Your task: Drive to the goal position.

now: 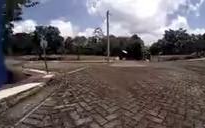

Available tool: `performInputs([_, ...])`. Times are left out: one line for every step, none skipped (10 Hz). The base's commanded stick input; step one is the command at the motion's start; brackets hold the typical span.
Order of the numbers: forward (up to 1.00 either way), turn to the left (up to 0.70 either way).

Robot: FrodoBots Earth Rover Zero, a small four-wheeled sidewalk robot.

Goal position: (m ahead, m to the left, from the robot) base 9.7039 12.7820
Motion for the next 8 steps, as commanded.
performInputs([0.85,0.00])
performInputs([0.85,0.00])
performInputs([0.85,0.00])
performInputs([0.85,0.00])
performInputs([0.85,0.00])
performInputs([0.85,0.00])
performInputs([0.85,0.00])
performInputs([0.85,0.00])
